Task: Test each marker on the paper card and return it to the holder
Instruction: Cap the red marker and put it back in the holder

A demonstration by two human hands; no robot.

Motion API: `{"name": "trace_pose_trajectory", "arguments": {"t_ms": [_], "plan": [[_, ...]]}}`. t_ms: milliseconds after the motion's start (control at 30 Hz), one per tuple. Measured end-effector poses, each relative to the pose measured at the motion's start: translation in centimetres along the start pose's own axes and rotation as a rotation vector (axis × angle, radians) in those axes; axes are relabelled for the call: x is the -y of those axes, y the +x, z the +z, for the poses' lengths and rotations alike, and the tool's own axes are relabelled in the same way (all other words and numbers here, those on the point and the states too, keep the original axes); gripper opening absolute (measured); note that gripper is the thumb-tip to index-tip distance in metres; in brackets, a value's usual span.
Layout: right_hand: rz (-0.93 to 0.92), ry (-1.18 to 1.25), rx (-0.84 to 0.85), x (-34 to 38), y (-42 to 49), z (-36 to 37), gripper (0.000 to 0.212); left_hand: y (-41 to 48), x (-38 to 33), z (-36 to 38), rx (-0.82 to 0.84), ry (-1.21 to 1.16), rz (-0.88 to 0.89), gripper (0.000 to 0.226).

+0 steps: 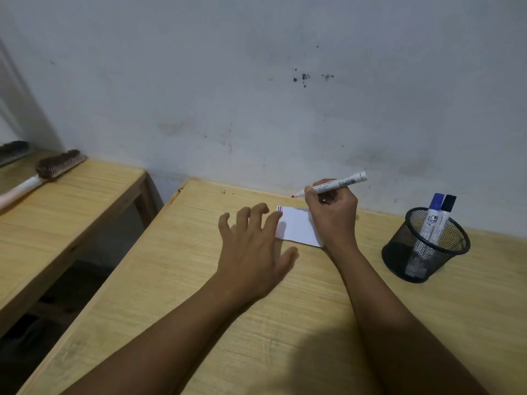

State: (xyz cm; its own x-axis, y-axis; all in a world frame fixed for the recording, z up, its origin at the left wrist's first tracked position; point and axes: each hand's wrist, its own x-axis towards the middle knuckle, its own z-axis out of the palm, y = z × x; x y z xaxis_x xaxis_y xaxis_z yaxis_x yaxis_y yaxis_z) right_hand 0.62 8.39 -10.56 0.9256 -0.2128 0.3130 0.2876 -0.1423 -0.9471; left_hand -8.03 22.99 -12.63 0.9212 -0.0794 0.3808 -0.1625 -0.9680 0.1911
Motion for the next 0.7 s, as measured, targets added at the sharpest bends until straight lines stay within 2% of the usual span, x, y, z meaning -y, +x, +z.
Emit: {"name": "trace_pose_trajectory", "arguments": {"t_ms": [67, 100, 267, 400, 500, 567, 633, 700], "plan": [[0.033, 0.044, 0.012, 0.6, 0.3, -0.2, 0.008, 1.4, 1.0, -0.2, -0.138, 0.012, -0.072, 0.056], [0.048, 0.062, 0.015, 0.8, 0.4, -0.3, 0.008, 2.1, 1.5, -0.3, -0.131, 0.028, -0.112, 0.05], [0.038, 0.094, 0.042, 2.6, -0.6, -1.2, 0.009, 4.5, 2.4, -1.1, 0.114, 0.042, -0.168, 0.032], [0.004, 0.062, 0.057, 4.6, -1.6, -3.0, 0.013, 4.8, 2.3, -2.7, 0.121, -0.003, -0.224, 0.03], [-0.028, 0.049, 0.042, 6.5, -2.1, -4.7, 0.015, 4.9, 1.4, -4.4, 0.029, -0.262, -0.342, 0.017], [-0.058, 0.062, 0.026, 8.2, -2.6, -5.8, 0.014, 5.0, 0.0, -6.3, -0.026, -0.596, -0.42, 0.009], [-0.082, 0.119, 0.008, 10.1, -3.1, -6.9, 0.013, 4.9, -1.9, -8.7, -0.088, -0.989, -0.451, 0.012], [-0.098, 0.182, -0.009, 12.2, -3.7, -7.9, 0.009, 4.6, -4.0, -11.5, -0.088, -1.243, -0.45, 0.013]]}}
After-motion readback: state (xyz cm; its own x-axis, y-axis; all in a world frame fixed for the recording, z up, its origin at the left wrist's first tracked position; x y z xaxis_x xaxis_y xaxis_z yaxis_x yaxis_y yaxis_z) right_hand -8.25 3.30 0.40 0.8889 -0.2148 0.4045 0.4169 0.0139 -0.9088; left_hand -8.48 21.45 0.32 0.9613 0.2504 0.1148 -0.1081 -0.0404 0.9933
